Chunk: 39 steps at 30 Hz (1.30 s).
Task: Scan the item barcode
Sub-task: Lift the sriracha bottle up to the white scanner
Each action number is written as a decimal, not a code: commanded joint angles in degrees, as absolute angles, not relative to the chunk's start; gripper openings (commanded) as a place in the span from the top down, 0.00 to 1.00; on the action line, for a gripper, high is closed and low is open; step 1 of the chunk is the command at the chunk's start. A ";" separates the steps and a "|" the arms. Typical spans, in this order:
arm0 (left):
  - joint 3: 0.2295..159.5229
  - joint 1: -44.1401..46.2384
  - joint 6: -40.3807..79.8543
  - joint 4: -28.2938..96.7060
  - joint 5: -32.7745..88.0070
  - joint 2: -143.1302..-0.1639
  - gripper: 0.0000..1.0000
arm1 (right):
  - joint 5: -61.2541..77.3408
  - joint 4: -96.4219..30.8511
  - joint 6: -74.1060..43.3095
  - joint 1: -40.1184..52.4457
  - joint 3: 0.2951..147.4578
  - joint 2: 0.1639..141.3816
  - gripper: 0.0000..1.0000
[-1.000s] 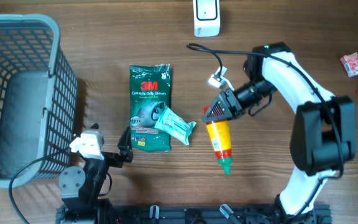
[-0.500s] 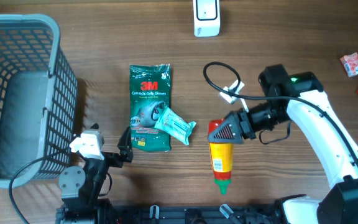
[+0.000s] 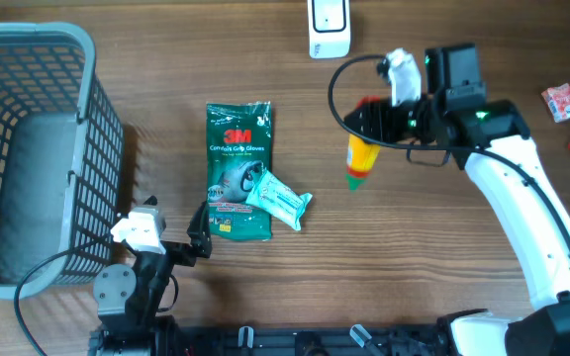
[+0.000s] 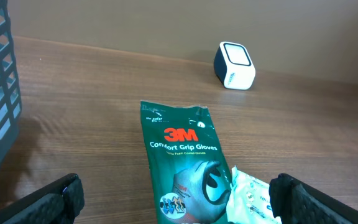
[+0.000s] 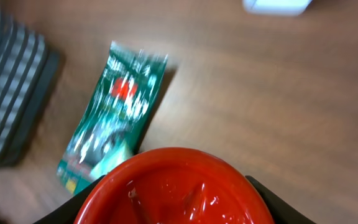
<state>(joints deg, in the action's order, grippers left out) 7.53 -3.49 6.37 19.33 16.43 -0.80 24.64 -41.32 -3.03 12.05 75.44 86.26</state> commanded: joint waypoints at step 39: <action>7.33 -3.22 6.70 19.20 17.12 -0.38 0.00 | -37.01 11.38 50.78 28.18 115.50 139.24 0.66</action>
